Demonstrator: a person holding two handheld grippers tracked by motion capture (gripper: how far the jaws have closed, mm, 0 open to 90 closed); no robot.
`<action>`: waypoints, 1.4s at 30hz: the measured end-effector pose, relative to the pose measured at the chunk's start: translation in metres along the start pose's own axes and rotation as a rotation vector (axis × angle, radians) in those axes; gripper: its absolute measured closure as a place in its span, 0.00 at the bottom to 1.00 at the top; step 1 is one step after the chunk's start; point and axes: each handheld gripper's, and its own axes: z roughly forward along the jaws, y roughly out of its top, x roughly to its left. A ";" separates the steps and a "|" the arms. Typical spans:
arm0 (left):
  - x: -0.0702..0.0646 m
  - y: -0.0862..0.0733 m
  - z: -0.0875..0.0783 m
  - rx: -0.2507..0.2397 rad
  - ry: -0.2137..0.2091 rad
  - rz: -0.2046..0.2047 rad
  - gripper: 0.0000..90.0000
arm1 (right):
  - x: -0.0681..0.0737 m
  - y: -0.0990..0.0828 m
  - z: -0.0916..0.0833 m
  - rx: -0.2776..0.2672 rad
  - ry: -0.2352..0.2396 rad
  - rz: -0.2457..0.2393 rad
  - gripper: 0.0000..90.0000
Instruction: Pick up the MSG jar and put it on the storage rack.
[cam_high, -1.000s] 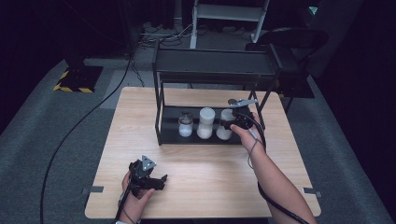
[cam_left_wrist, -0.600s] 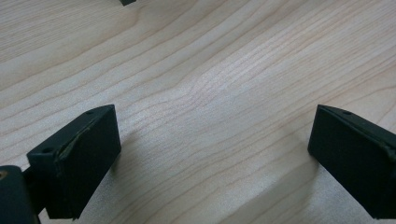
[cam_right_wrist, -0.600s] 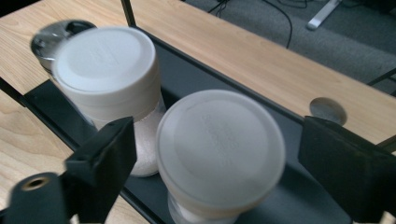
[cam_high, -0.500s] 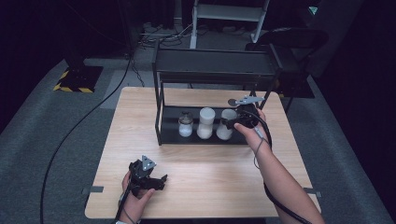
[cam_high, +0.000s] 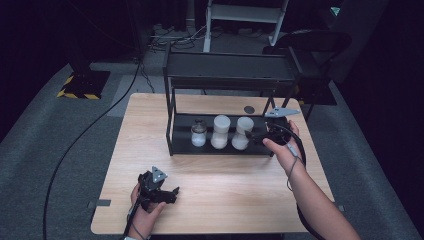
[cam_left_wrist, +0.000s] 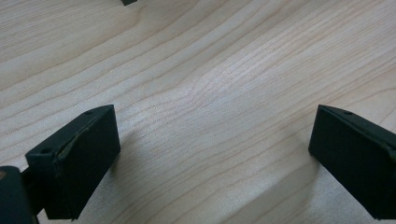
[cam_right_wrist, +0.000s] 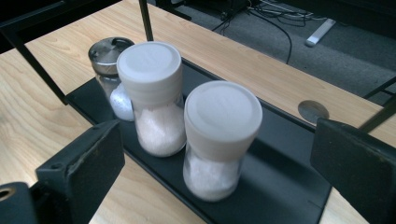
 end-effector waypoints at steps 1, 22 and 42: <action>0.000 0.000 0.000 0.000 0.000 0.000 0.02 | 0.001 -0.002 -0.003 -0.004 -0.001 -0.003 0.03; 0.000 0.000 0.000 -0.001 0.001 -0.002 0.02 | 0.014 -0.041 -0.043 -0.047 0.022 -0.012 0.03; -0.001 0.000 0.001 -0.002 0.006 -0.003 0.02 | 0.014 -0.094 -0.034 0.002 0.051 -0.015 0.03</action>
